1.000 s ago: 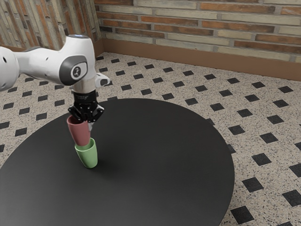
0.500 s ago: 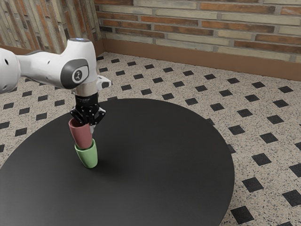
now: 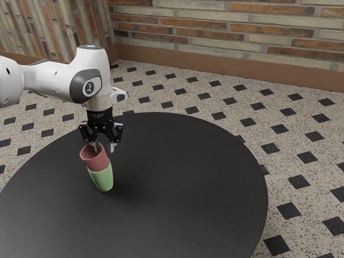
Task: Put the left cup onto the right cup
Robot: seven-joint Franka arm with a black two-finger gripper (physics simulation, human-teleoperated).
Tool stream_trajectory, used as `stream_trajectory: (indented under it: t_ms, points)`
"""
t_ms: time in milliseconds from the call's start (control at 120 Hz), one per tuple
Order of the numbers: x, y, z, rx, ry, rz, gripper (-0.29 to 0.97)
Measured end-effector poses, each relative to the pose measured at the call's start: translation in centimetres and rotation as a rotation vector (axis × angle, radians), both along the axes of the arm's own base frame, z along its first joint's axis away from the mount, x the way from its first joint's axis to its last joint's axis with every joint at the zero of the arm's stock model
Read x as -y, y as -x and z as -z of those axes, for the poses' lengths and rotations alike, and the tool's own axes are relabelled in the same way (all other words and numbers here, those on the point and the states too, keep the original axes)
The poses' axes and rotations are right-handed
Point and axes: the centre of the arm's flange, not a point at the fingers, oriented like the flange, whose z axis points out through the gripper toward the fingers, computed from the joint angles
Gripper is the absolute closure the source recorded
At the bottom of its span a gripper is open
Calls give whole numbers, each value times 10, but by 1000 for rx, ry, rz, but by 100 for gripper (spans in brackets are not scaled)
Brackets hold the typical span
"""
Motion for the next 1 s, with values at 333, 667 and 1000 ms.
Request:
stream_trajectory:
  t_ms: [333,667,1000]
  points:
    - [1,-1,-7,15,-1,-2,8]
    - [3,1,-83,61,13,23,3]
    - [30,-5,-207,135,25,265,2]
